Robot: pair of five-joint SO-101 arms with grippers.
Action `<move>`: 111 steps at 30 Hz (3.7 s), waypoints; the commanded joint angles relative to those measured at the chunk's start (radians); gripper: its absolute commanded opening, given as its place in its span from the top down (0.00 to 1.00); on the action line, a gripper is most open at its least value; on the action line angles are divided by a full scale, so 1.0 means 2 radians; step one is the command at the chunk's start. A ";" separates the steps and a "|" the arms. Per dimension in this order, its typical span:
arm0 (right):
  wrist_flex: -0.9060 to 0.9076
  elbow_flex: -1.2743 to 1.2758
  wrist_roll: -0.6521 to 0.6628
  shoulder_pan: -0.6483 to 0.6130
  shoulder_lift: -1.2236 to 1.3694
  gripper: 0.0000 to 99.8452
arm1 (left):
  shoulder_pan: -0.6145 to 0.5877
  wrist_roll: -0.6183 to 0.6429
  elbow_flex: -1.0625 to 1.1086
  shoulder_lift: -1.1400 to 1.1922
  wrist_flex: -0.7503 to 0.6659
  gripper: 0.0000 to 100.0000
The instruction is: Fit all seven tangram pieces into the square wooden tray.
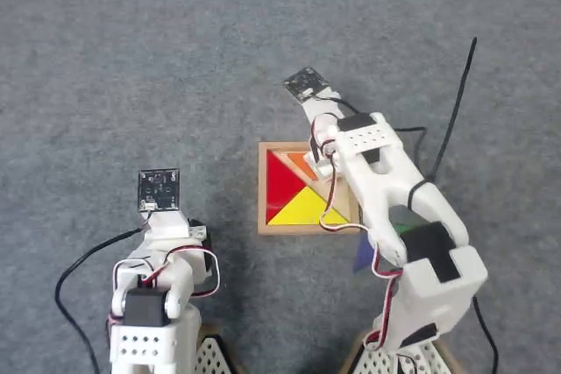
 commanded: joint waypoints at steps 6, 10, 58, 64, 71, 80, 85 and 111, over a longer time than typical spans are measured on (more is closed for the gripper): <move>-0.057 0.186 -0.012 0.016 -0.169 0.89 | -0.003 -0.005 -0.006 -0.010 0.001 0.99; -0.074 0.241 -0.014 0.017 -0.267 0.89 | -0.003 -0.005 -0.006 -0.010 0.001 0.99; -0.064 0.367 0.021 0.085 -0.439 0.89 | -0.003 -0.005 -0.006 -0.010 0.001 0.99; 0.033 0.366 0.022 0.109 -0.540 0.89 | -0.003 -0.005 -0.006 -0.010 0.001 0.99; 0.057 0.339 0.022 0.116 -0.514 0.84 | -0.003 -0.005 -0.006 -0.010 0.001 0.99; 0.088 0.166 0.080 0.145 -0.302 0.81 | -0.003 -0.005 -0.006 -0.010 0.001 0.99; 0.086 0.094 0.115 0.153 -0.202 0.81 | -0.003 -0.005 -0.006 -0.010 0.001 0.99; 0.075 -0.067 0.143 0.128 0.056 0.87 | -0.003 -0.005 -0.006 -0.010 0.001 0.99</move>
